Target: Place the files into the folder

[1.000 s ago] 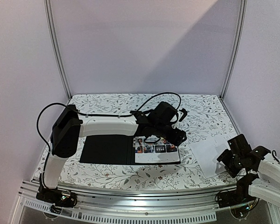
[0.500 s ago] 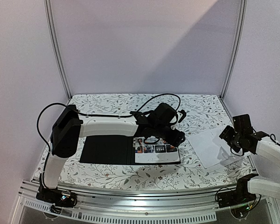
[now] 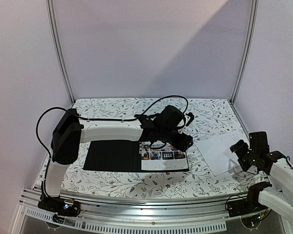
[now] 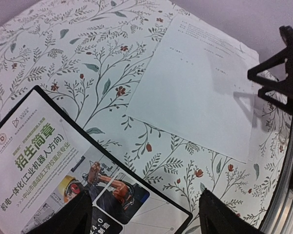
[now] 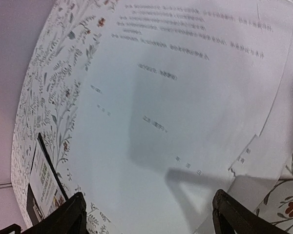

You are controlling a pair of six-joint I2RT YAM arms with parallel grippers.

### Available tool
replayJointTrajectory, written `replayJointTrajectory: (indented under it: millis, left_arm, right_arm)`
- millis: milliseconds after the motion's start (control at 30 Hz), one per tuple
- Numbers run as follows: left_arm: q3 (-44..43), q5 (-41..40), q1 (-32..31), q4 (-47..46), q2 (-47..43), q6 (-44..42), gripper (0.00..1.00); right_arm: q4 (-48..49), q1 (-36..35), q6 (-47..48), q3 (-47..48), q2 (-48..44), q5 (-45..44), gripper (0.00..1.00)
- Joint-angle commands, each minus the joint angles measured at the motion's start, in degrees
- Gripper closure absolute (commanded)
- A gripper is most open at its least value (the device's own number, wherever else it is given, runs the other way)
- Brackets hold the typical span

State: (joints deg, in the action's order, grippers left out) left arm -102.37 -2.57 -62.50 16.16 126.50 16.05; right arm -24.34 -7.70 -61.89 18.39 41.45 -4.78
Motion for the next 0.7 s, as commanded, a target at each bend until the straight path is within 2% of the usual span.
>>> replayJointTrajectory:
  millis: [0,433,667]
  left_arm:
    - [-0.1,0.1,-0.4,1.0,-1.5,-0.3,0.25]
    - [-0.4,-0.2,-0.3,1.6,-1.0,-0.7,0.25]
    - [-0.9,-0.3,-0.3,1.9,-0.6,-0.8,0.25]
  right_arm:
    - [0.0,0.3,-7.2,-5.3,0.5,6.8,0.11]
    - [5.9,0.3,-11.2,-13.8,-5.3,5.1,0.11]
    - [14.9,0.2,-13.3,-22.9,-12.1,-2.2,0.14]
